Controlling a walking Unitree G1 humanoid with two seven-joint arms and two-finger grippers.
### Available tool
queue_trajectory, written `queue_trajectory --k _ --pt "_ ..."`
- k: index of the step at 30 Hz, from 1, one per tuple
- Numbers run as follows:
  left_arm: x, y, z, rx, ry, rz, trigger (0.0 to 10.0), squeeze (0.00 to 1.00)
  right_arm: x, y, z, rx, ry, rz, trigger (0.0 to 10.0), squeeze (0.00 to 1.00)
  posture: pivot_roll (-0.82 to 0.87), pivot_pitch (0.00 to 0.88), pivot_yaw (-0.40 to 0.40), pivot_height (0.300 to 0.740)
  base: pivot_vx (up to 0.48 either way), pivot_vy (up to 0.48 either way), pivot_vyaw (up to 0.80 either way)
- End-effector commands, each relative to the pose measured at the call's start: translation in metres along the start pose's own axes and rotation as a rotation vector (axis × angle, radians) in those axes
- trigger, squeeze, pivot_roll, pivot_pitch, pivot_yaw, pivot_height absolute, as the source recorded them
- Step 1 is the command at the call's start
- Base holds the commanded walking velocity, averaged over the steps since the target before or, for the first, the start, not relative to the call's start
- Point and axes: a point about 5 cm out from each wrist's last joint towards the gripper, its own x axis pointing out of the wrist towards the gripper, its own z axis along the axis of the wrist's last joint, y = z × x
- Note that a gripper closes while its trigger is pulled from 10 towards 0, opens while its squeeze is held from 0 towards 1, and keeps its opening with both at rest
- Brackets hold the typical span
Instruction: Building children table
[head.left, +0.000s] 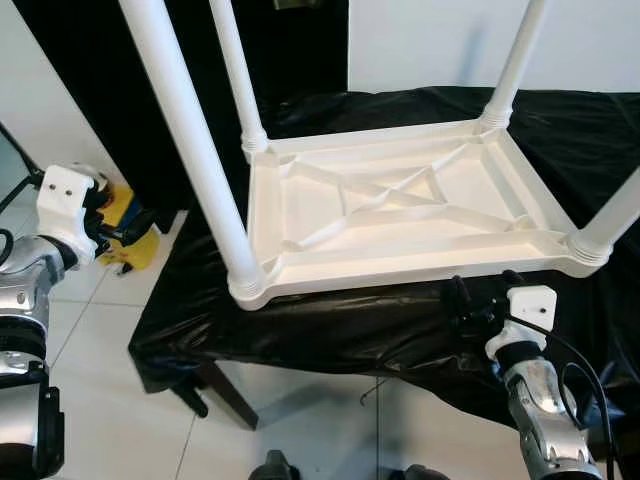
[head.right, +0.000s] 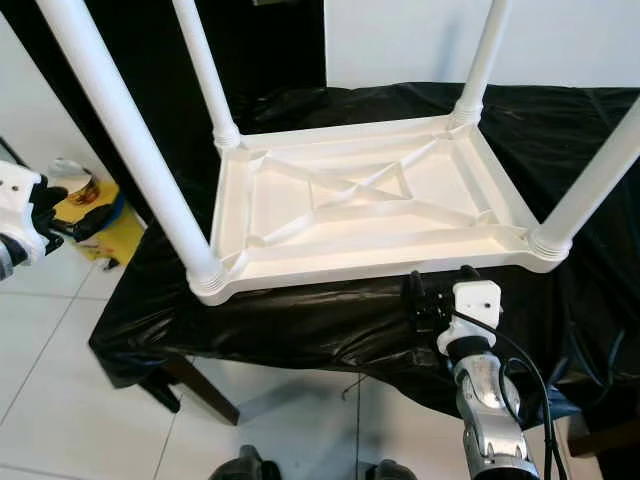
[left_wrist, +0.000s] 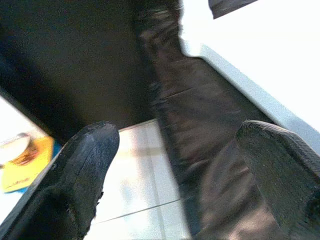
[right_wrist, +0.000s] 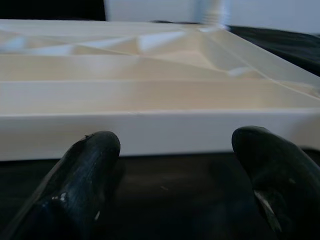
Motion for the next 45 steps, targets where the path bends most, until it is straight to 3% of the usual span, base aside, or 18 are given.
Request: queue_trajectory --k 1,4,8,12,14,18,20,23,31,34,35,36,37,40,42,43,44,45 --pt "0.006 -0.003 -0.002 -0.008 -0.004 0.043 10.0 0.00 -0.005 0.008 -0.004 0.003 0.026 0.009 10.0 0.00 0.03 0.064 0.060 0.740 0.000 0.000 0.00" --pt "0.027 -0.023 0.010 -0.039 -0.087 -0.010 10.0 0.00 -0.013 0.012 -0.008 -0.003 0.051 0.009 10.0 0.00 0.02 0.066 0.055 0.740 0.000 0.000 0.00" --pt "0.037 -0.036 0.018 -0.089 -0.159 -0.043 10.0 0.00 -0.009 0.007 -0.008 -0.018 0.063 0.000 10.0 0.00 0.02 0.072 0.040 0.740 0.000 0.000 0.00" --pt "0.041 -0.041 0.021 -0.113 -0.192 -0.056 10.0 0.00 -0.006 0.005 -0.008 -0.026 0.068 -0.002 10.0 0.00 0.02 0.075 0.035 0.740 0.000 0.000 0.00" --pt "0.046 -0.053 0.029 -0.153 -0.283 -0.093 10.0 0.00 0.004 0.002 -0.007 -0.042 0.075 0.000 10.0 0.00 0.04 0.088 0.015 0.740 0.000 0.000 0.00" --pt "0.048 -0.062 0.033 -0.179 -0.344 -0.124 10.0 0.00 0.012 0.002 -0.006 -0.057 0.078 0.005 10.0 0.00 0.04 0.093 0.008 0.740 0.000 0.000 0.00" --pt "0.048 -0.075 0.038 -0.216 -0.413 -0.169 10.0 0.00 0.021 0.006 -0.005 -0.065 0.081 0.023 10.0 0.00 0.06 0.100 -0.002 0.740 0.000 0.000 0.00" --pt "0.043 -0.101 0.049 -0.288 -0.526 -0.271 10.0 0.00 0.035 0.014 -0.006 -0.082 0.097 0.074 10.0 0.00 0.07 0.106 -0.012 0.740 0.000 0.000 0.00" --pt "0.032 -0.135 0.060 -0.366 -0.601 -0.396 10.0 0.00 0.043 0.022 -0.007 -0.081 0.107 0.114 10.0 0.00 0.09 0.104 -0.013 0.740 0.000 0.000 0.00" --pt "0.018 -0.176 0.064 -0.389 -0.615 -0.481 10.0 0.00 0.053 0.033 -0.010 -0.072 0.119 0.147 10.0 0.00 0.11 0.102 -0.010 0.740 0.000 0.000 0.00" --pt "0.018 -0.176 0.064 -0.389 -0.615 -0.481 10.0 0.00 0.053 0.033 -0.010 -0.072 0.119 0.147 10.0 0.00 0.11 0.102 -0.010 0.740 0.000 0.000 0.00" --pt "0.015 -0.188 0.065 -0.403 -0.620 -0.495 10.0 0.00 0.058 0.037 -0.010 -0.070 0.118 0.149 10.0 0.00 0.11 0.102 -0.005 0.740 0.000 0.000 0.00" --pt "0.015 -0.188 0.065 -0.403 -0.620 -0.495 10.0 0.00 0.058 0.037 -0.010 -0.070 0.118 0.149 10.0 0.00 0.11 0.102 -0.005 0.740 0.000 0.000 0.00" --pt "0.008 -0.212 0.072 -0.465 -0.625 -0.511 10.0 0.00 0.073 0.045 -0.005 -0.067 0.102 0.147 10.0 0.00 0.11 0.098 0.003 0.740 0.000 0.000 0.00" --pt "0.008 -0.212 0.072 -0.465 -0.625 -0.511 10.0 0.00 0.073 0.045 -0.005 -0.067 0.102 0.147 10.0 0.00 0.11 0.098 0.003 0.740 0.000 0.000 0.00" --pt "0.005 -0.224 0.075 -0.494 -0.627 -0.516 10.0 0.00 0.082 0.049 -0.002 -0.064 0.096 0.141 10.0 0.00 0.11 0.097 0.008 0.740 0.000 0.000 0.00" --pt "0.005 -0.224 0.075 -0.494 -0.627 -0.516 10.0 0.00 0.082 0.049 -0.002 -0.064 0.096 0.141 10.0 0.00 0.11 0.097 0.008 0.740 0.000 0.000 0.00" --pt "0.004 -0.234 0.079 -0.520 -0.627 -0.515 10.0 0.00 0.089 0.052 0.002 -0.062 0.094 0.130 10.0 0.00 0.11 0.097 0.012 0.740 0.000 0.000 0.00"
